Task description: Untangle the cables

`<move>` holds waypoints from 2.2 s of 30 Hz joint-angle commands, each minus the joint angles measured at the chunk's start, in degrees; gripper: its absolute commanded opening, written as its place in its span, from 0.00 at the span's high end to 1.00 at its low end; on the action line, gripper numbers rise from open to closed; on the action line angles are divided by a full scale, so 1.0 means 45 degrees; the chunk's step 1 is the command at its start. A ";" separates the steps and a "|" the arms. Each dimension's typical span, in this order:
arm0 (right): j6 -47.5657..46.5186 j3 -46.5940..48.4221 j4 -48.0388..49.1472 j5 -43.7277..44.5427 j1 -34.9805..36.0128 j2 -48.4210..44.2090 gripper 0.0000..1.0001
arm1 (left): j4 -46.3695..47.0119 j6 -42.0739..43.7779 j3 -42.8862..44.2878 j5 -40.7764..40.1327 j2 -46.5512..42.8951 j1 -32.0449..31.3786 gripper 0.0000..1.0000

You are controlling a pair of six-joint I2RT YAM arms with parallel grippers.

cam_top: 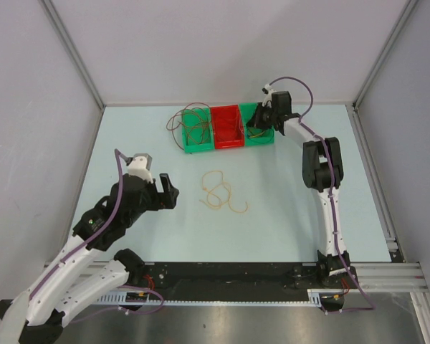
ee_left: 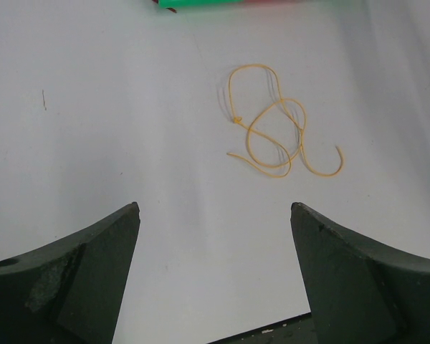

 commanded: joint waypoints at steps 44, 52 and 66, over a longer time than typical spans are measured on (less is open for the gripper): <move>-0.0208 -0.5766 -0.1292 0.3044 0.1999 -0.9100 0.19 | 0.2511 -0.1596 -0.1123 0.1385 0.1899 0.0014 0.15; 0.0300 -0.8598 -0.1798 0.4098 0.3499 -1.1330 0.20 | 0.4094 -0.1753 -0.0695 0.1522 0.4691 -0.0611 0.19; -0.0091 -0.9813 -0.2367 0.5486 0.6472 -0.9691 0.30 | -0.0043 -0.0408 0.1492 -0.0859 0.3134 -0.1100 0.15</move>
